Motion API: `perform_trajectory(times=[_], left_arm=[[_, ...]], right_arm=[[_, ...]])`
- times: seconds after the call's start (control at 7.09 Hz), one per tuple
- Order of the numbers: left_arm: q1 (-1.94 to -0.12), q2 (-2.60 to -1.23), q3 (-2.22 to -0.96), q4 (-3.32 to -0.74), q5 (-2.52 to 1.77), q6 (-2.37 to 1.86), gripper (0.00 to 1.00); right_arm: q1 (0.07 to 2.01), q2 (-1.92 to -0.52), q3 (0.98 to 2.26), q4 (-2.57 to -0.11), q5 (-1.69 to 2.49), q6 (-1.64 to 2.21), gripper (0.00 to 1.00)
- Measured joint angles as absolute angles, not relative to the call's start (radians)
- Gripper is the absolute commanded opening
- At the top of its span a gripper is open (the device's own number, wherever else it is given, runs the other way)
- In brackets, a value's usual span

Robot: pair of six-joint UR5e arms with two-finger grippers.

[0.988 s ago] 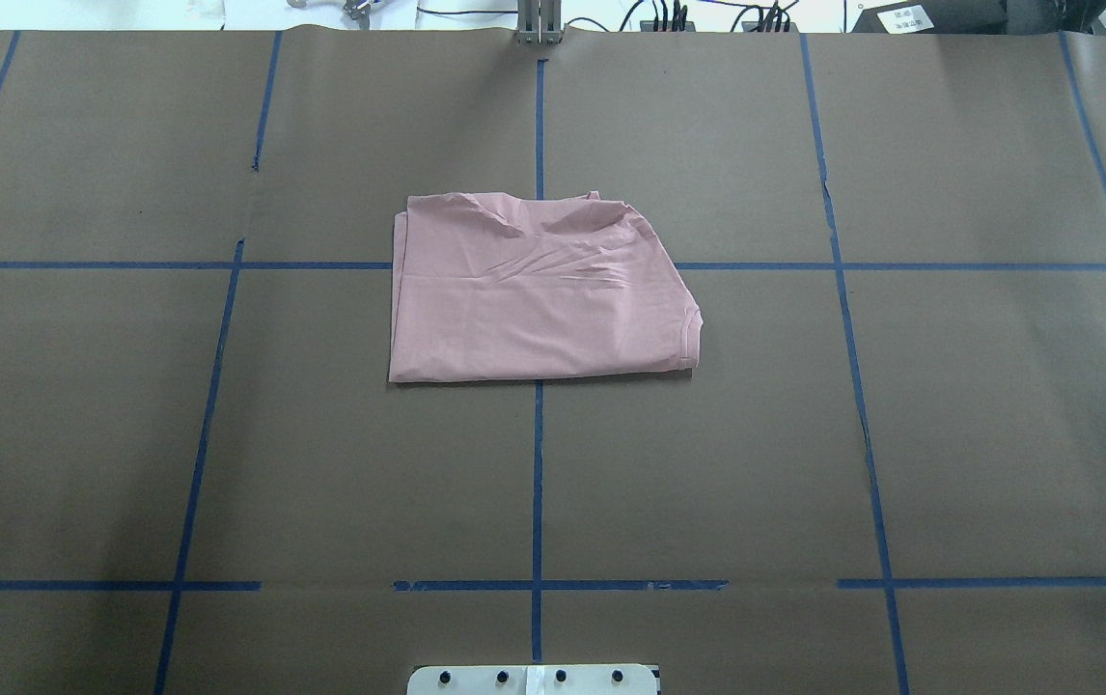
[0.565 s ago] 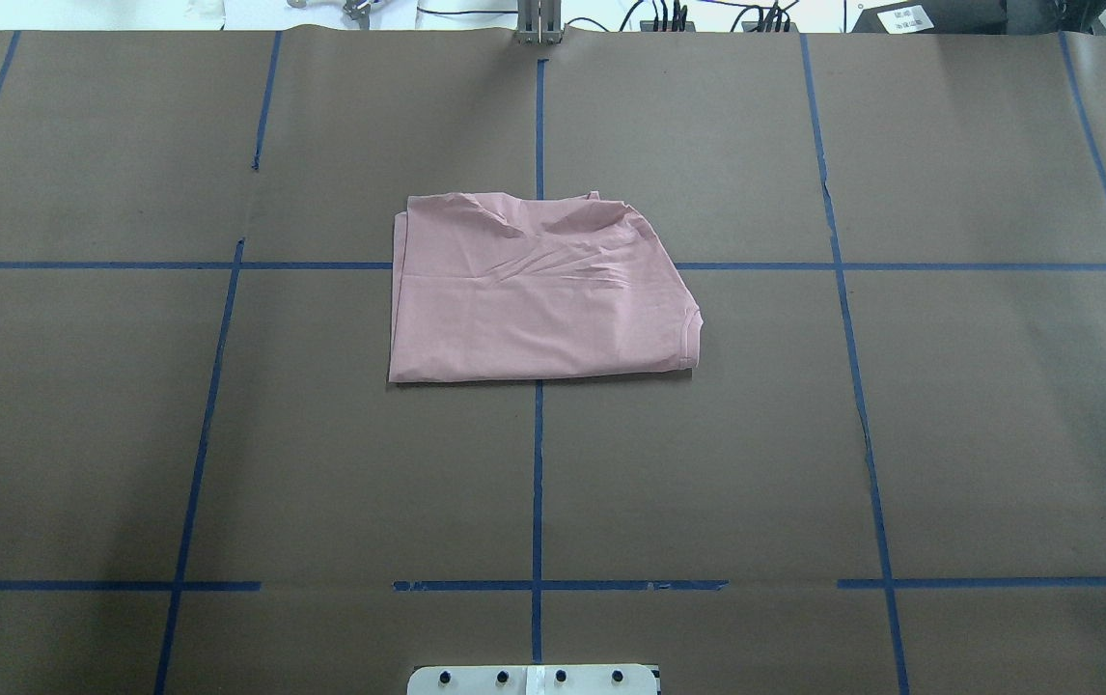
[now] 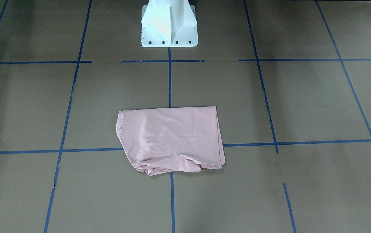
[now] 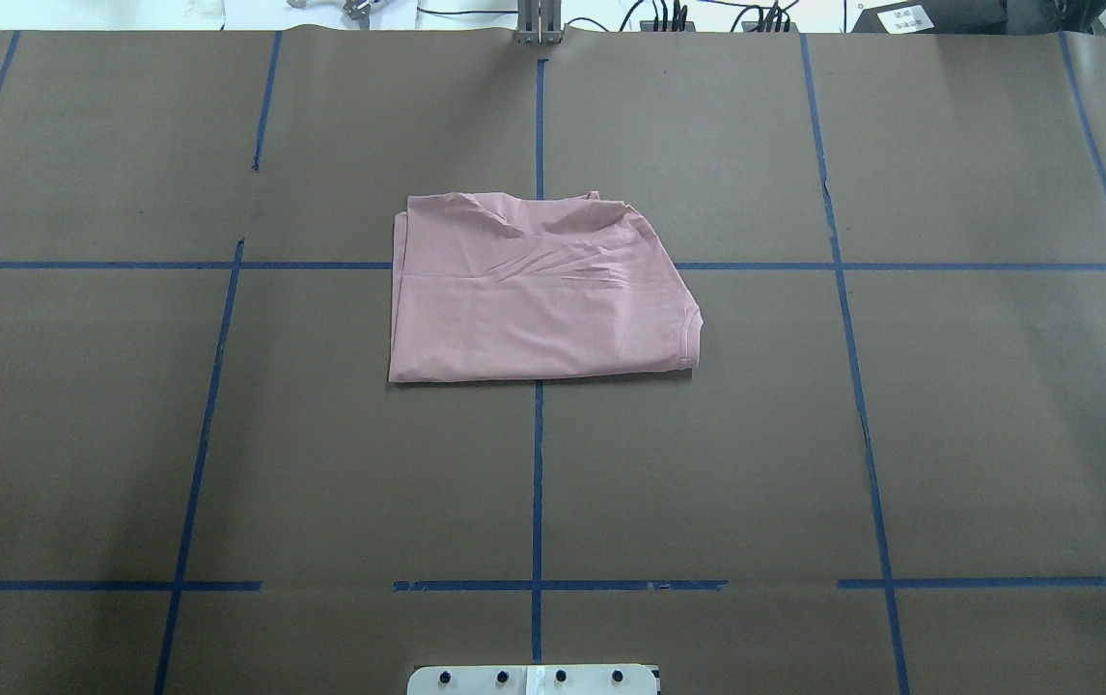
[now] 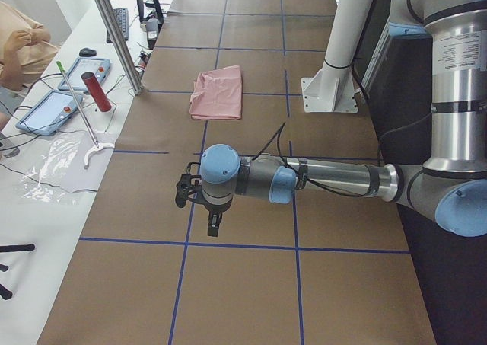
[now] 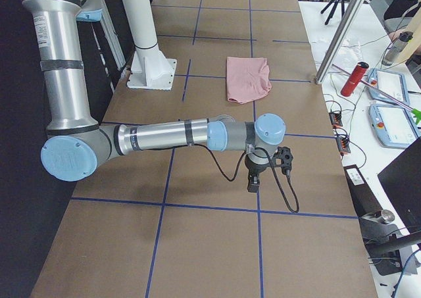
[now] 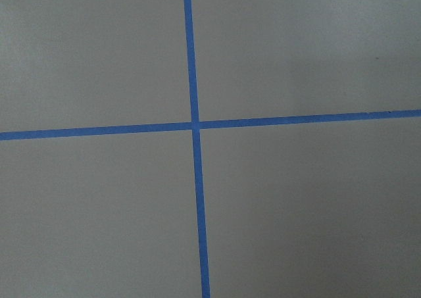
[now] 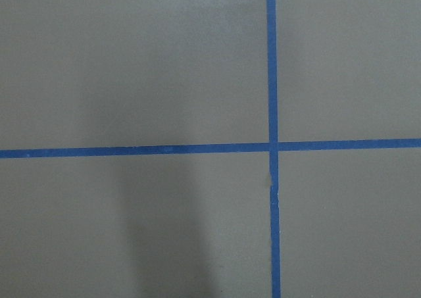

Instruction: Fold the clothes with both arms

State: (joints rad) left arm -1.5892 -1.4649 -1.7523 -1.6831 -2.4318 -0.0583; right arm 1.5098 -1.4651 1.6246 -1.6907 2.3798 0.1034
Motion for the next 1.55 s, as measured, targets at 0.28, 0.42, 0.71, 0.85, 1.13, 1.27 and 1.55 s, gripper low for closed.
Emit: perform_trajectory(times=[0.28,0.42,0.71,0.85,1.13,1.27,1.55], left_arm=[[-1.59,-1.463,-1.748,-1.684,-2.427,-0.057,1.0],[-1.59,-1.463,-1.747,-1.684,-2.421,-0.058,1.0],[-1.591,-1.466,-1.751,-1.683,-2.392,-0.06,1.0],[-1.592,-1.464,-1.754,-1.681,-2.38,-0.061,1.0],[-1.598,-1.461,-1.763,-1.644,-2.351,-0.06,1.0],[-1.6,-1.455,-1.776,-1.602,-2.343,-0.059,1.0],[-1.601,-1.417,-1.83,-1.519,-2.338,-0.055,1.0]], right_arm=[[1.494,-1.465,1.635,-1.69,2.379,0.102,1.0],[1.481,-1.465,1.645,-1.69,2.378,0.104,1.0],[1.471,-1.465,1.648,-1.691,2.375,0.107,1.0],[1.468,-1.466,1.642,-1.691,2.375,0.109,1.0],[1.465,-1.472,1.637,-1.692,2.378,0.111,1.0],[1.465,-1.477,1.635,-1.692,2.379,0.111,1.0],[1.465,-1.481,1.637,-1.692,2.383,0.112,1.0]])
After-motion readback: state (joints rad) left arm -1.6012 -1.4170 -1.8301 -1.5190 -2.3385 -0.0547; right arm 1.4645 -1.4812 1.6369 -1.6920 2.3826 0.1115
